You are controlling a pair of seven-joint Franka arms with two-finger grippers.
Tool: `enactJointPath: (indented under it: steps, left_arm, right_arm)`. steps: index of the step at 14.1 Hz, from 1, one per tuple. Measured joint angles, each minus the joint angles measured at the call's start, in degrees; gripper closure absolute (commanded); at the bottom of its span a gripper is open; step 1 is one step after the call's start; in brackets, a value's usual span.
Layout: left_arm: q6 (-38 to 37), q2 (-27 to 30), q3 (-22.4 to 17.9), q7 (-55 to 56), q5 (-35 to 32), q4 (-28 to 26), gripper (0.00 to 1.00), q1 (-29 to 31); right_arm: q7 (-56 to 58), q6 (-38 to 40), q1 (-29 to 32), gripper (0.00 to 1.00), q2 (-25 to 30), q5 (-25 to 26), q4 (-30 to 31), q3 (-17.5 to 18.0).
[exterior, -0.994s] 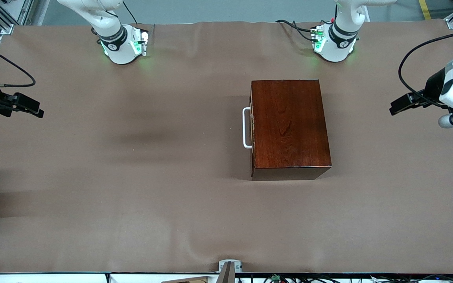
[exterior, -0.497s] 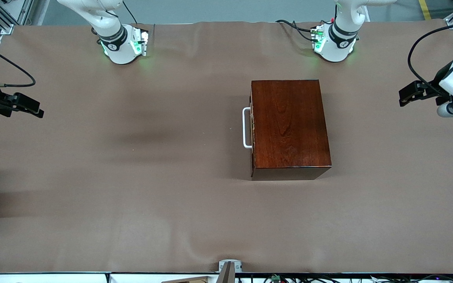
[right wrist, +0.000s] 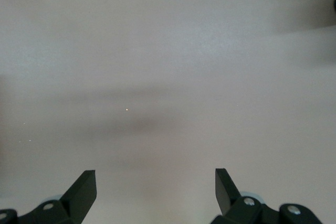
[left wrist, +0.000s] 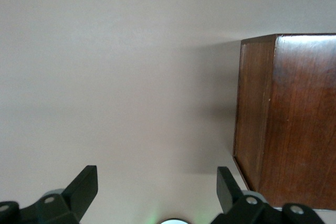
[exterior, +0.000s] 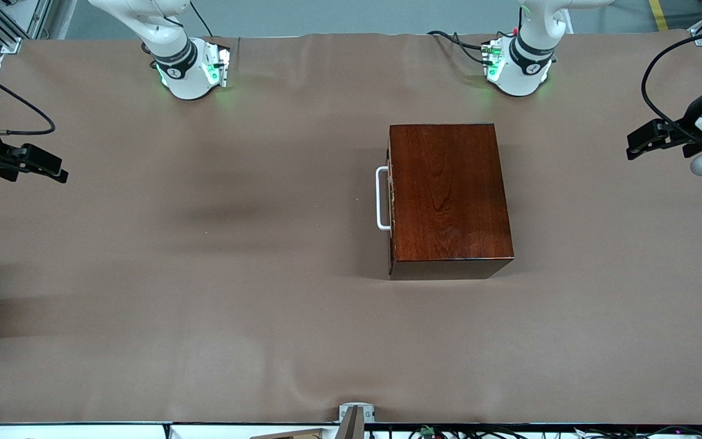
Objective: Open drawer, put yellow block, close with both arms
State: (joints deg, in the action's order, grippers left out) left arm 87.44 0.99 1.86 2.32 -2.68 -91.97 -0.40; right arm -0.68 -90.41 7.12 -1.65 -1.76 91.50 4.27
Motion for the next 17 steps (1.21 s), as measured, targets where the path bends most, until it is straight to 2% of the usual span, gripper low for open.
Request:
enactJointPath:
  steps: [17]
  left_arm:
    - [1.2, 0.0, 1.1, -0.1, 0.2, -0.2, 0.0, -0.1]
  right_arm:
    - [0.0, -0.1, 0.0, 0.0, 0.0, 0.0, 0.0, 0.0]
